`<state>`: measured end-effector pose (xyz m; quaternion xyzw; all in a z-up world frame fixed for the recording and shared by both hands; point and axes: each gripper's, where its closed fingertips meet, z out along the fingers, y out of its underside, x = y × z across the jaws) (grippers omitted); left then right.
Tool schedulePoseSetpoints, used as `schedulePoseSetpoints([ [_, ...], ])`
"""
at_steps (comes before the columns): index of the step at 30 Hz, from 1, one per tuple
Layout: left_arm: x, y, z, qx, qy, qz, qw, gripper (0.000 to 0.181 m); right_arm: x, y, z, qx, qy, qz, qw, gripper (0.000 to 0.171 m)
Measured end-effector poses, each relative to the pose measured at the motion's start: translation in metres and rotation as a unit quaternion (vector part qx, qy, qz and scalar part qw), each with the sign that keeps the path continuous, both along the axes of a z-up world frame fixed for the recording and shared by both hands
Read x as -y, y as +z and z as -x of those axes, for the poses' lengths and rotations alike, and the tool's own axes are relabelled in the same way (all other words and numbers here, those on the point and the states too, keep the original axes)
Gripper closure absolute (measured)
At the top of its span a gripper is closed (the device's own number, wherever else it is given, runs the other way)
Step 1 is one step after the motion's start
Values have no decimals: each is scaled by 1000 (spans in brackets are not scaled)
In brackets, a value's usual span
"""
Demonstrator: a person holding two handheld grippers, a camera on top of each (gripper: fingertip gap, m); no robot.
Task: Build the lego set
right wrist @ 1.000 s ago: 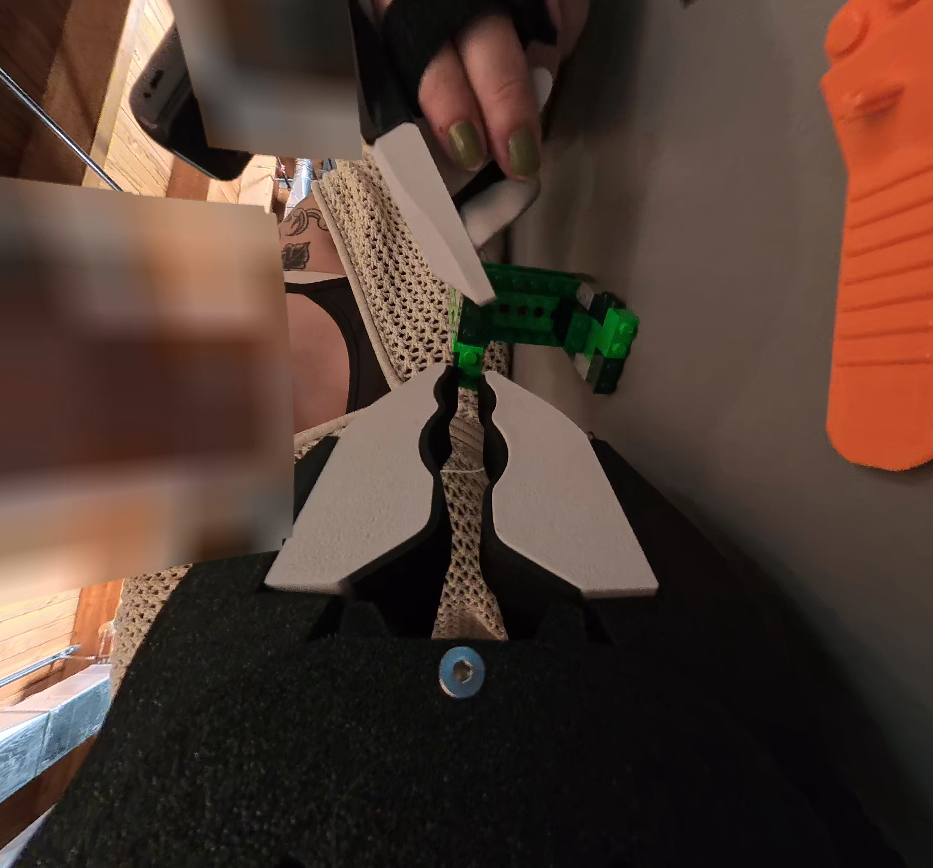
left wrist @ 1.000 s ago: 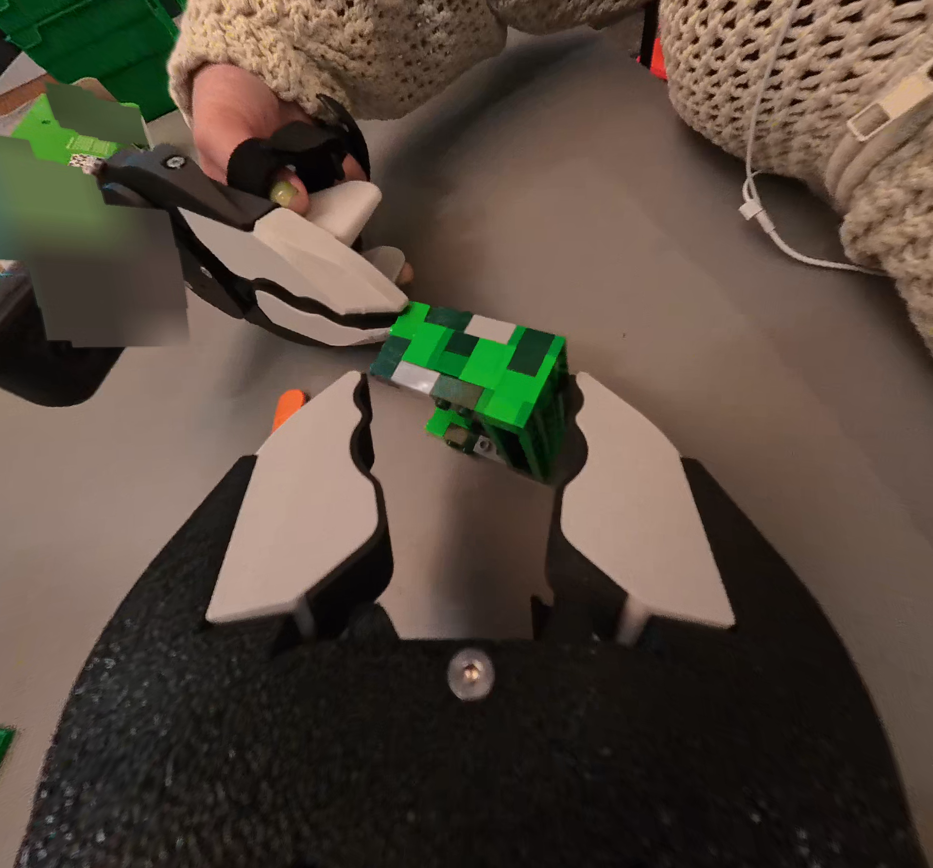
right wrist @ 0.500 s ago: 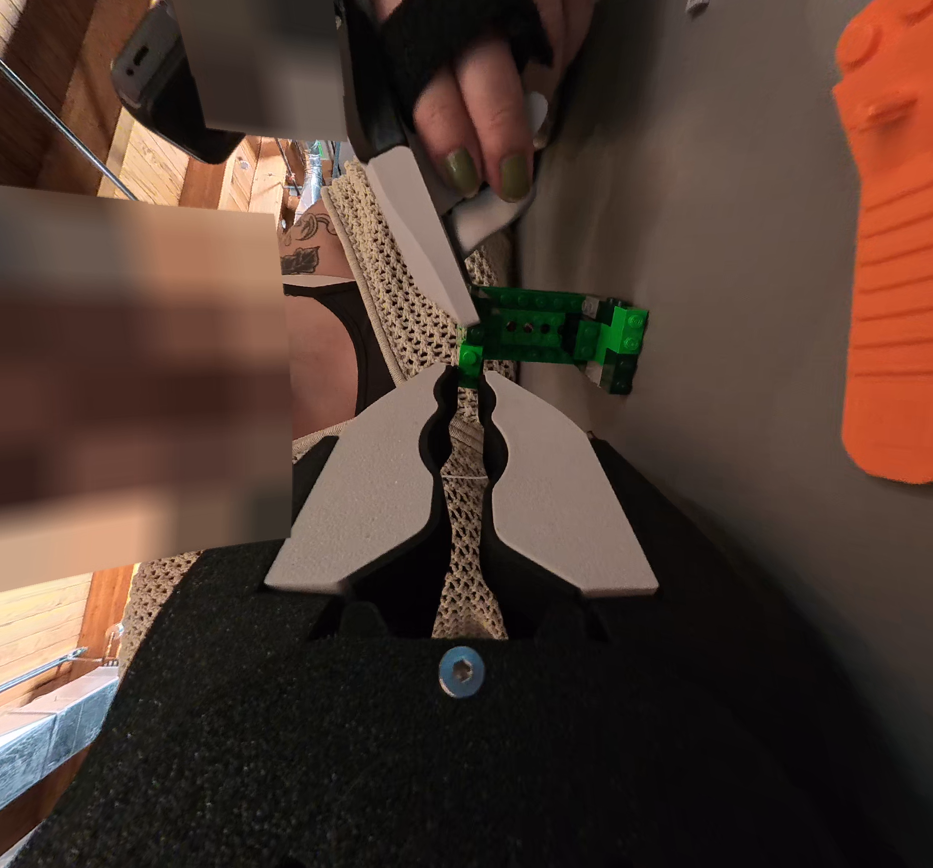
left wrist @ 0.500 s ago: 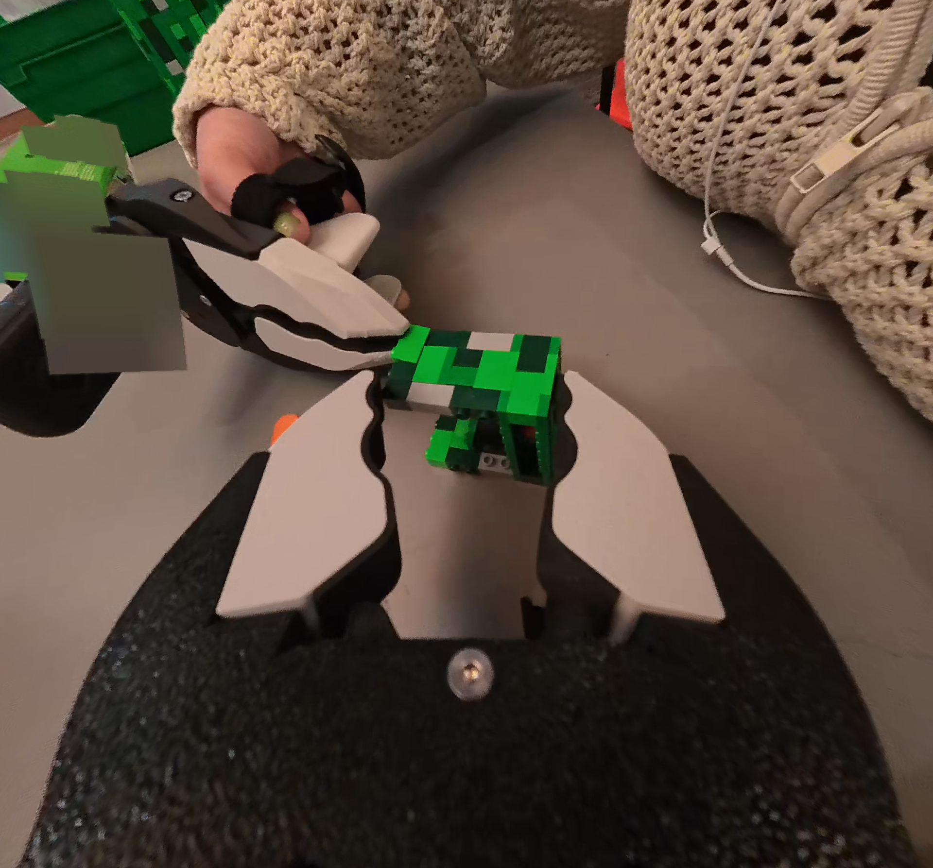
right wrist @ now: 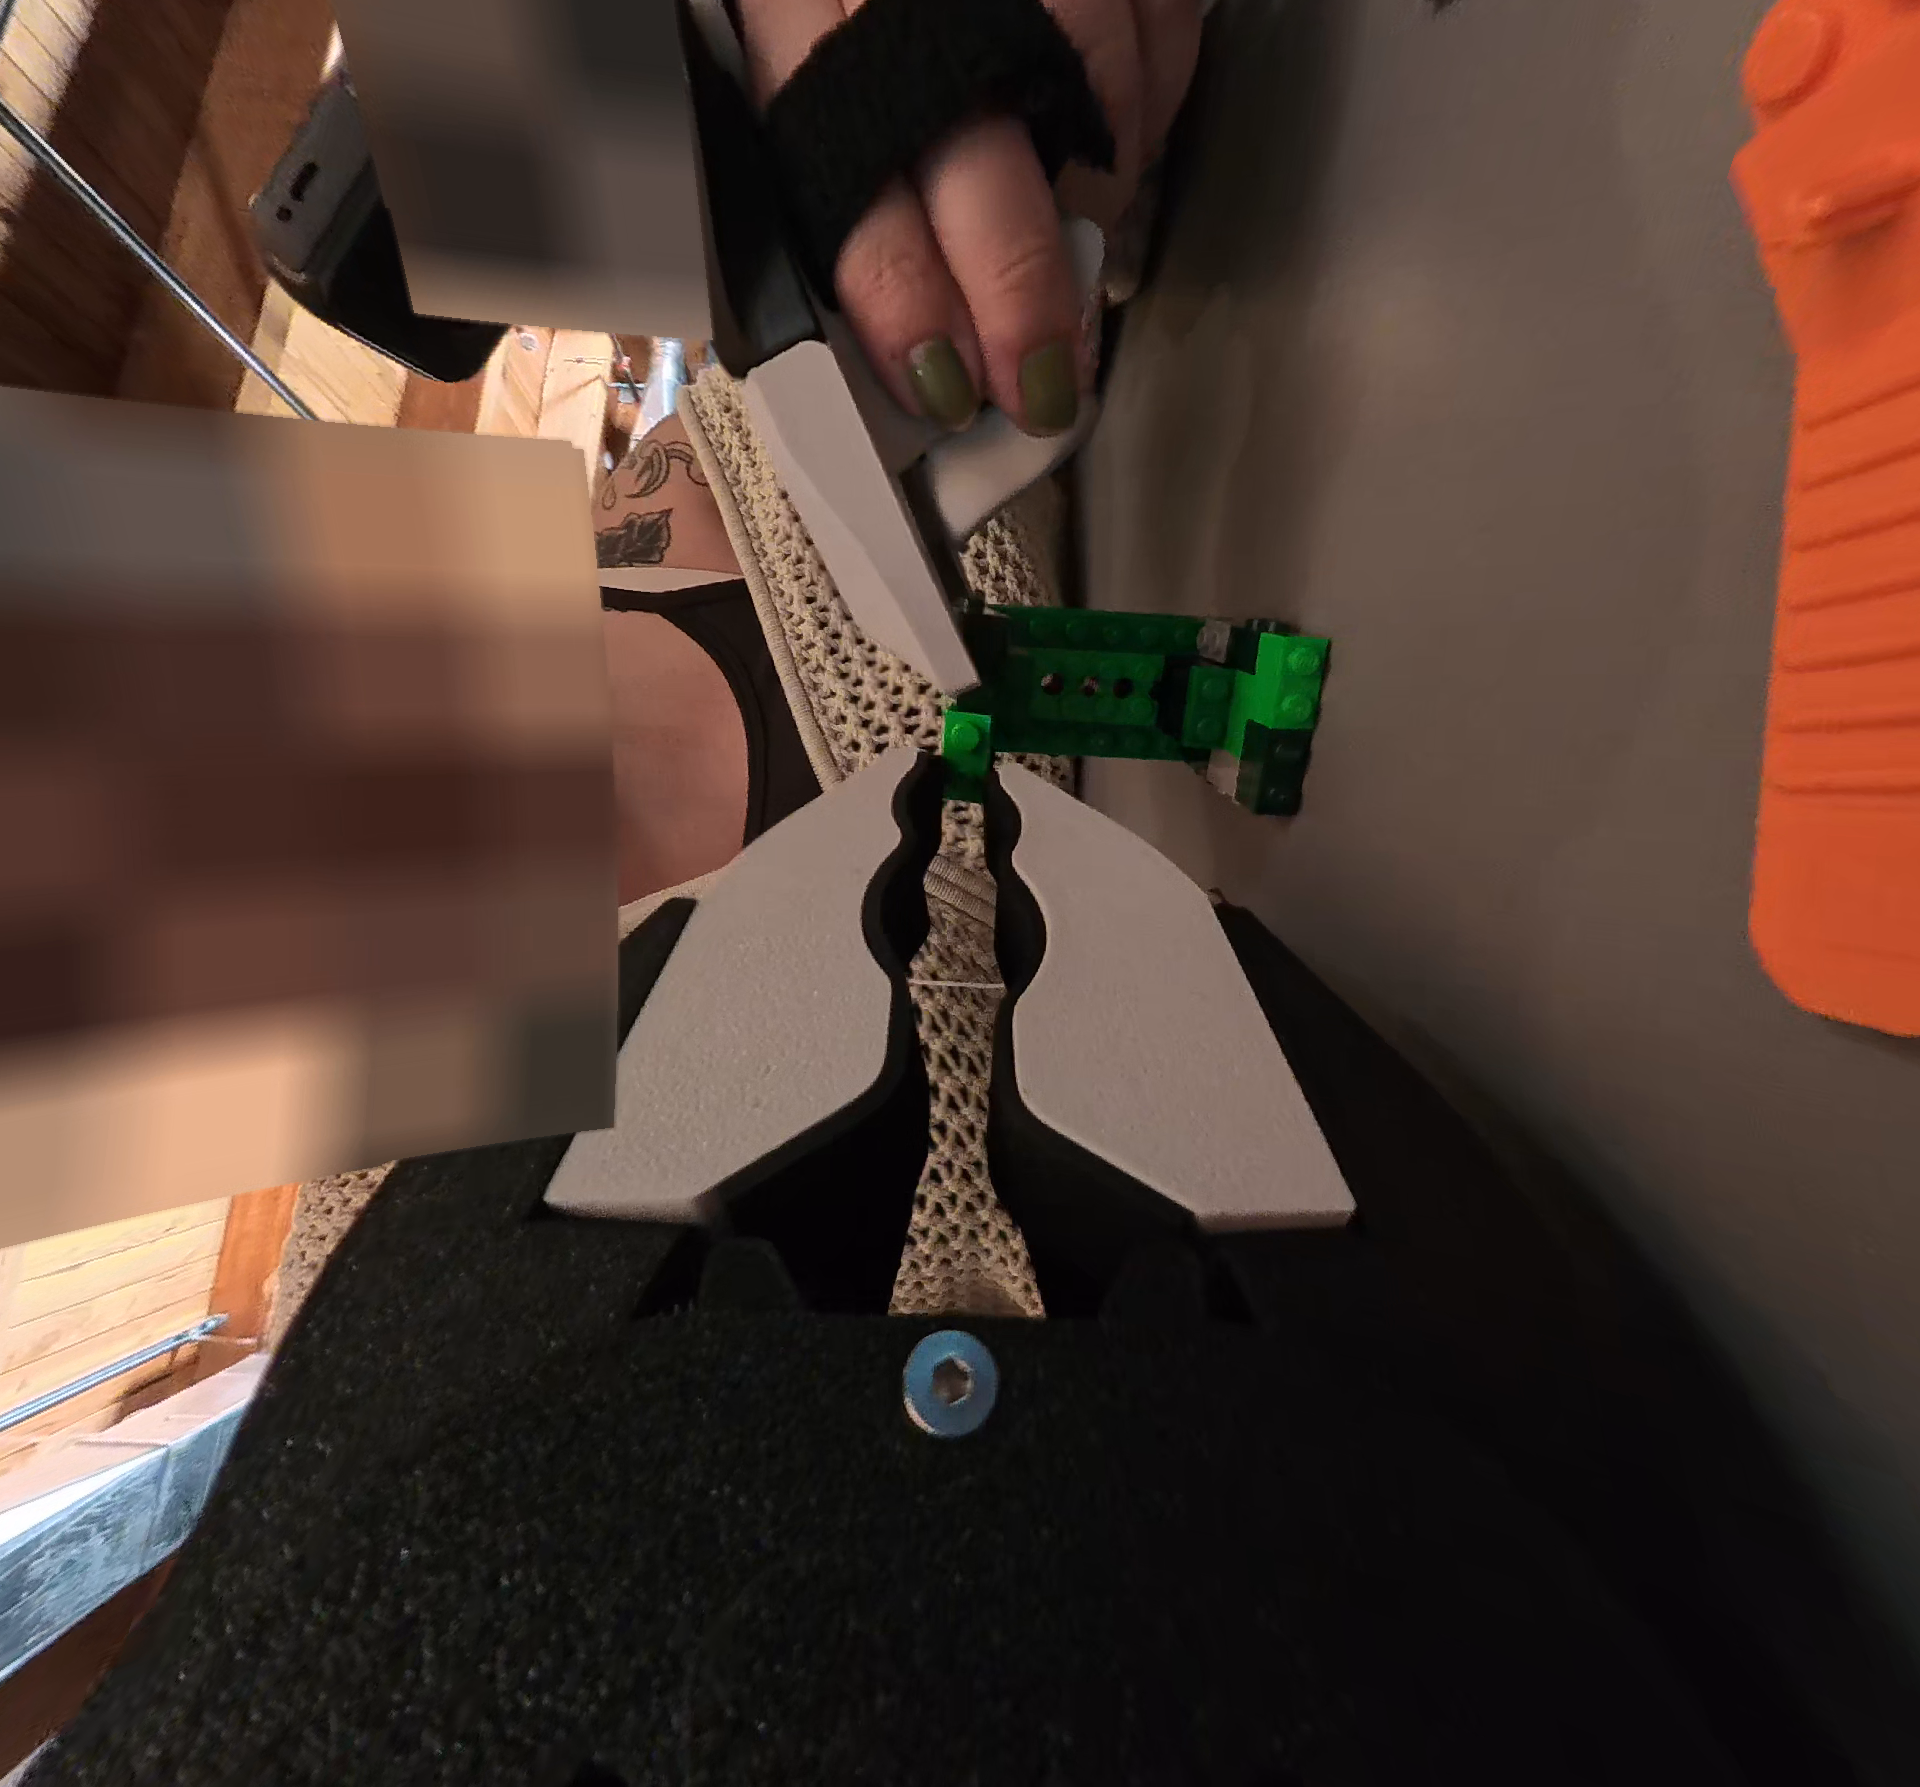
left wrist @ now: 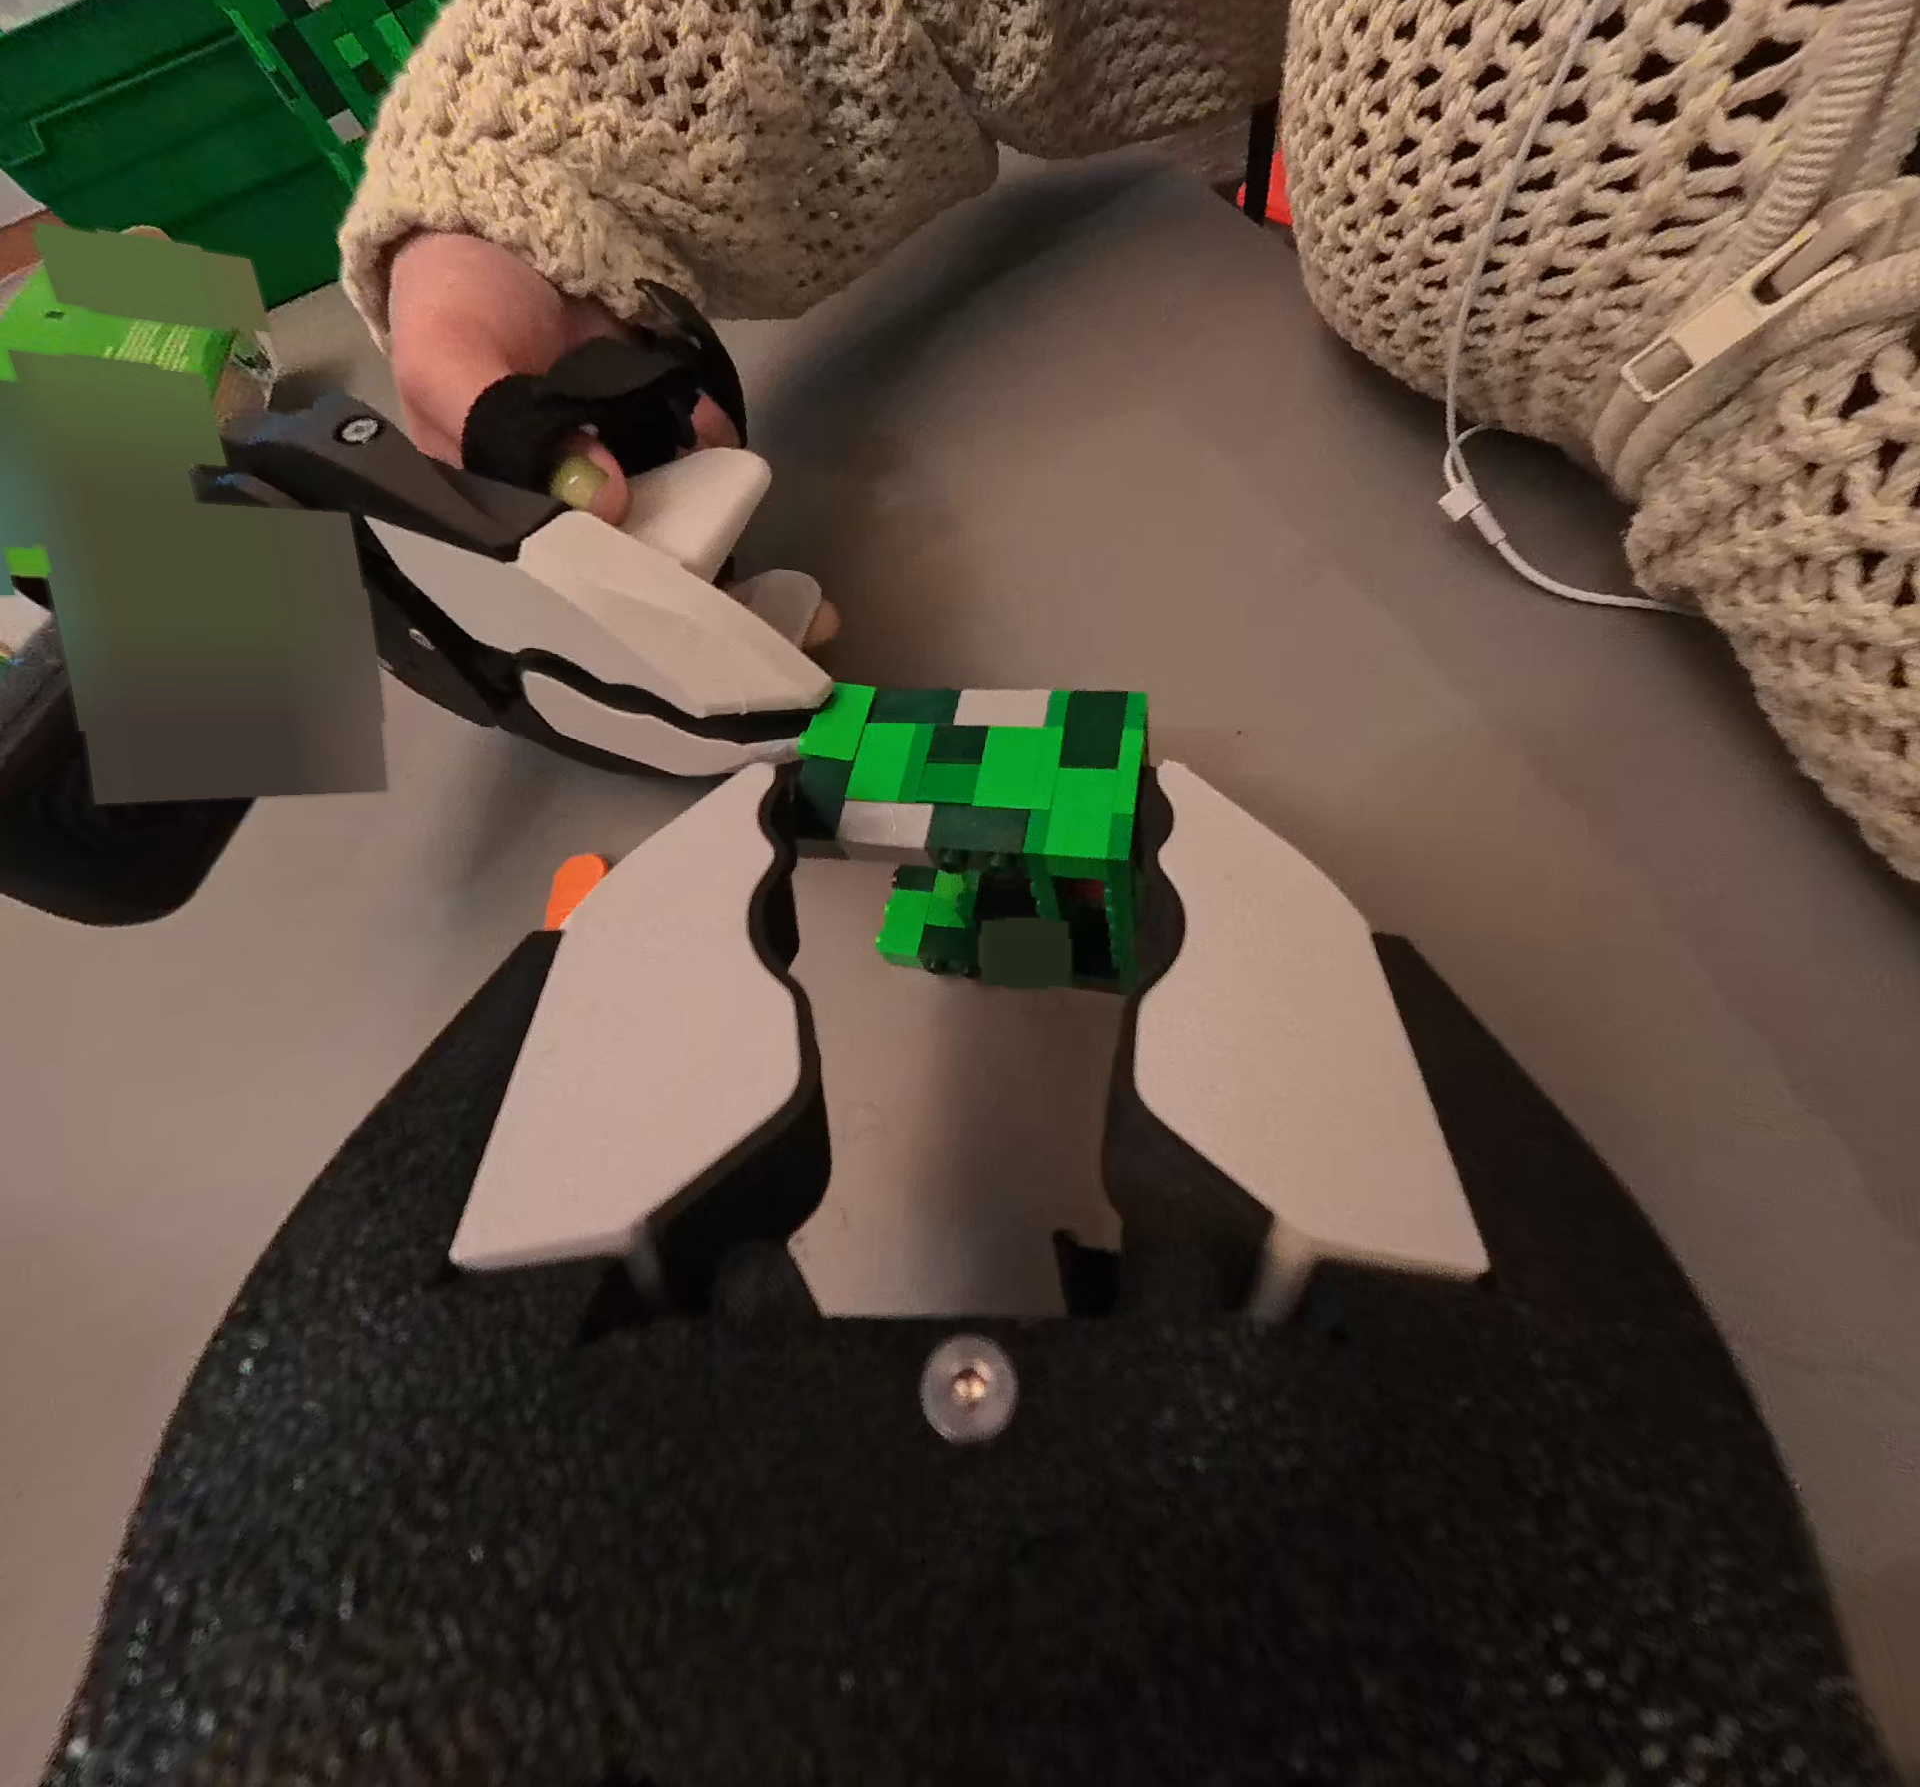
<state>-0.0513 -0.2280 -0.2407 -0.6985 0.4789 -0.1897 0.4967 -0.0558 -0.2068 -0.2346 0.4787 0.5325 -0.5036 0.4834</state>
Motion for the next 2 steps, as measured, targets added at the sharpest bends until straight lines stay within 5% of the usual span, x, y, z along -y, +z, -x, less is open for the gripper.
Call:
schedulePoseSetpoints([
  [2,0,0,0,3,-1,-1,1000,119,0,0,0,2,1,10,1000,165],
])
